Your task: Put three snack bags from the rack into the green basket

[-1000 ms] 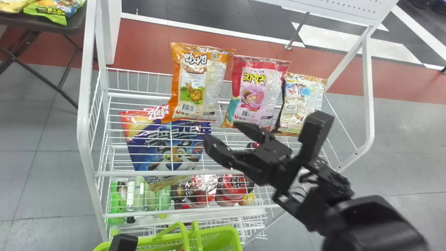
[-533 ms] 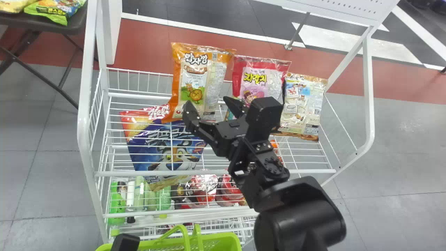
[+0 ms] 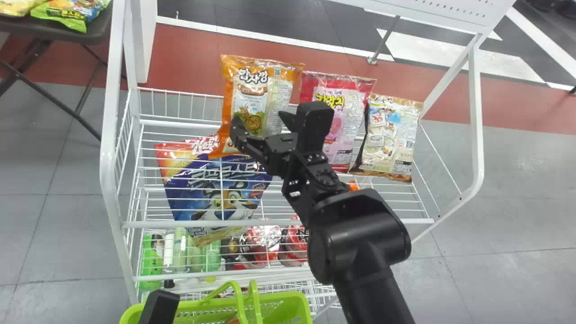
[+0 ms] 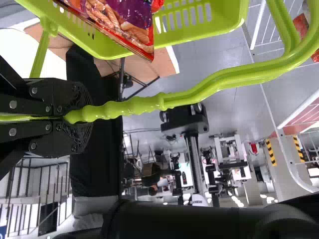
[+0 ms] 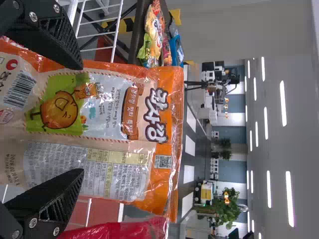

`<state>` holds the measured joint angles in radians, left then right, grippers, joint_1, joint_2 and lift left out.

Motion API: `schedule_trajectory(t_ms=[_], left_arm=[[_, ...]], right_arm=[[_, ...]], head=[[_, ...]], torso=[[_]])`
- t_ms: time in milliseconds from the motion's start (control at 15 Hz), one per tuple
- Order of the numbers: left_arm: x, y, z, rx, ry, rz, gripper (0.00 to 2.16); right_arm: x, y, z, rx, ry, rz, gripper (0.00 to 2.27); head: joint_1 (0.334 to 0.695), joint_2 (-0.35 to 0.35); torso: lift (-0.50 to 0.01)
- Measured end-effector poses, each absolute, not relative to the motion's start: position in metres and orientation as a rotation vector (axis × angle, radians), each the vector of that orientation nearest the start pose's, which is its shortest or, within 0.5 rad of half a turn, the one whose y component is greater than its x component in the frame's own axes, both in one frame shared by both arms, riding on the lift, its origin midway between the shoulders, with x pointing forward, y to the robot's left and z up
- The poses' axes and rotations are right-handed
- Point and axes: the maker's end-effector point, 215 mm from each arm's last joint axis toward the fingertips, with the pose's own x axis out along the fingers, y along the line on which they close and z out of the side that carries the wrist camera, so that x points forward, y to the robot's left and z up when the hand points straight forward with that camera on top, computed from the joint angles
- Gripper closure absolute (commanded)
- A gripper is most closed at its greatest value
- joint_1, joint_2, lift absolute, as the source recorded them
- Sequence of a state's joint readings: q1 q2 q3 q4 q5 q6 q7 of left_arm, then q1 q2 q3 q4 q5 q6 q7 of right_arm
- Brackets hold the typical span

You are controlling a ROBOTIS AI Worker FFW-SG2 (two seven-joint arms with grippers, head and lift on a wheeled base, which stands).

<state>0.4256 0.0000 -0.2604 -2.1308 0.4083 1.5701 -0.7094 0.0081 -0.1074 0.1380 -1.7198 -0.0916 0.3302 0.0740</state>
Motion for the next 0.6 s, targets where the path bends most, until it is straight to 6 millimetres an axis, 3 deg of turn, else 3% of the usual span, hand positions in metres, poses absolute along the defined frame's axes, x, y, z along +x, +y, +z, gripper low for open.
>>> schedule_trajectory(t_ms=[133,200,267,333,600], left_arm=[[0.13,-0.087,-0.444,-0.747,1.353,-1.174,1.64],[0.13,-0.087,-0.445,-0.749,1.355,-1.173,1.64],[0.13,-0.087,-0.445,-0.753,1.357,-1.175,1.64],[0.131,-0.087,-0.445,-0.755,1.357,-1.177,1.64],[0.133,-0.087,-0.446,-0.755,1.357,-1.178,1.64]], right_arm=[[0.593,-0.158,-0.378,-0.027,0.228,0.229,0.59],[0.595,-0.155,-0.38,-0.027,0.236,0.248,1.35],[0.596,-0.151,-0.382,-0.023,0.245,0.271,1.92],[0.597,-0.149,-0.385,-0.015,0.256,0.284,2.24],[0.588,-0.138,-0.381,0.001,0.253,0.319,2.24]], head=[[0.695,-0.35],[0.695,-0.35],[0.695,-0.35],[0.695,-0.35],[0.695,-0.347]], torso=[[0.0],[0.0],[0.0],[0.0],[0.0]])
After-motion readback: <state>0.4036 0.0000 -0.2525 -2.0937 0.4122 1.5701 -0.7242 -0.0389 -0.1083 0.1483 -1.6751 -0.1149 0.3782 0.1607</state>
